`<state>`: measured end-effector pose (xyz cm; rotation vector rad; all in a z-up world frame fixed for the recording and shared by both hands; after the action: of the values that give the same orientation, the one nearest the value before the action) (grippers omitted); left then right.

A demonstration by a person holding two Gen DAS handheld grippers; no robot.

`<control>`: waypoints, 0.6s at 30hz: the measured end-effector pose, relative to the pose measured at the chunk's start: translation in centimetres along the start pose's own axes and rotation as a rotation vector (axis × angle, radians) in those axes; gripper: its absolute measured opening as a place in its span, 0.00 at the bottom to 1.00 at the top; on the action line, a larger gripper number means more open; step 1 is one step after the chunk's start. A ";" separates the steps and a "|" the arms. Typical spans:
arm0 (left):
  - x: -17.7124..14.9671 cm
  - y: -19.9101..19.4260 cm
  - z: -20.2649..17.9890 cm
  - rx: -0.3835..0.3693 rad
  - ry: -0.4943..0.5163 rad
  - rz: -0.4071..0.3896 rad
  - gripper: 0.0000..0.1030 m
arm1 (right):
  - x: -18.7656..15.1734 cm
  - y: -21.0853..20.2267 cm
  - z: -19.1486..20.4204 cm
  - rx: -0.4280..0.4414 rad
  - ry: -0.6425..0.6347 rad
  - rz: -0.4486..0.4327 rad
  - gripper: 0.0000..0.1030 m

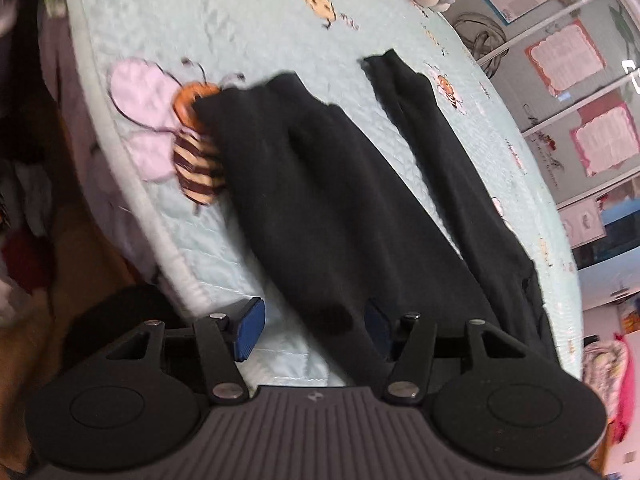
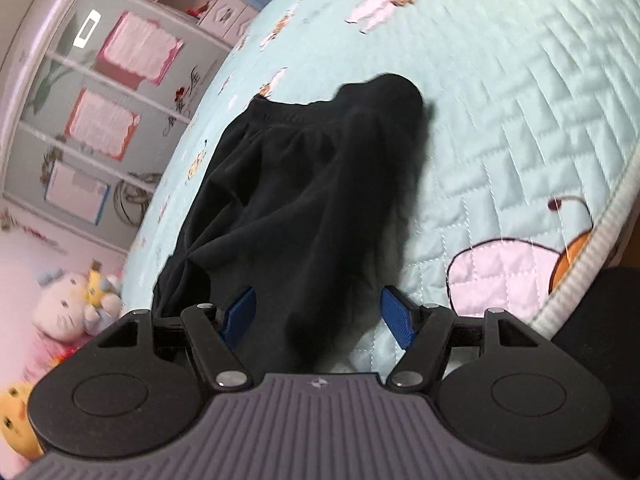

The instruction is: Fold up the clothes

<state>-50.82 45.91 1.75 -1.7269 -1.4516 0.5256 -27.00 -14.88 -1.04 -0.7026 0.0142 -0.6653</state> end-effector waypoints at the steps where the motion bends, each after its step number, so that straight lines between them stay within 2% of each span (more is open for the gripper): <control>1: 0.1 0.2 -0.2 -0.013 0.001 -0.007 0.60 | 0.1 0.0 -0.2 0.017 0.022 -0.005 0.67; 3: 0.5 0.7 -0.6 -0.032 -0.005 -0.021 0.67 | 0.4 0.2 -0.4 0.050 0.057 -0.013 0.68; 7: 0.8 1.2 -1.2 -0.056 -0.014 -0.049 0.67 | 0.7 0.7 -0.6 0.101 0.091 -0.021 0.68; 8: 0.9 1.3 -1.3 -0.060 -0.009 -0.054 0.60 | 0.7 0.8 -0.7 0.105 0.095 -0.017 0.68; 9: 0.9 1.3 -1.4 -0.064 -0.002 -0.058 0.47 | 0.7 1.0 -0.7 0.106 0.099 -0.010 0.67; 10: 0.9 1.5 -1.4 -0.068 0.004 -0.054 0.40 | 0.8 1.2 -0.8 0.108 0.102 -0.003 0.65; 11: 0.9 1.6 -1.4 -0.075 0.003 -0.044 0.27 | 0.8 1.4 -0.8 0.109 0.106 0.003 0.57; 12: 0.9 1.8 -1.3 -0.084 -0.004 -0.036 0.21 | 0.8 1.6 -0.9 0.110 0.110 0.010 0.41; 13: 1.0 1.8 -1.2 -0.094 -0.010 -0.033 0.20 | 0.8 1.8 -0.9 0.112 0.114 0.017 0.32; 14: 1.0 1.8 -1.1 -0.101 -0.014 -0.034 0.15 | 0.9 2.0 -1.0 0.113 0.118 0.023 0.18; 15: 0.9 1.6 -1.1 -0.107 -0.013 -0.038 0.10 | 0.8 1.8 -0.9 0.118 0.114 0.020 0.12; 18: 0.9 0.8 -1.3 -0.118 0.003 -0.063 0.07 | 0.6 1.1 -0.4 0.137 0.095 0.003 0.04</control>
<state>-49.16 46.32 2.08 -1.7659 -1.5570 0.4109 -25.98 -14.81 -1.86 -0.5384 0.0571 -0.6894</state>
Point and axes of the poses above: each gripper's, at about its wrist camera, not at the fingertips, and y roughly the way its jaws point, z to its left, x to its top, the point moved 3 cm from there along y, roughly the way its jaws point, and after that the axes turned 11 degrees about z, right-handed, at the moved point
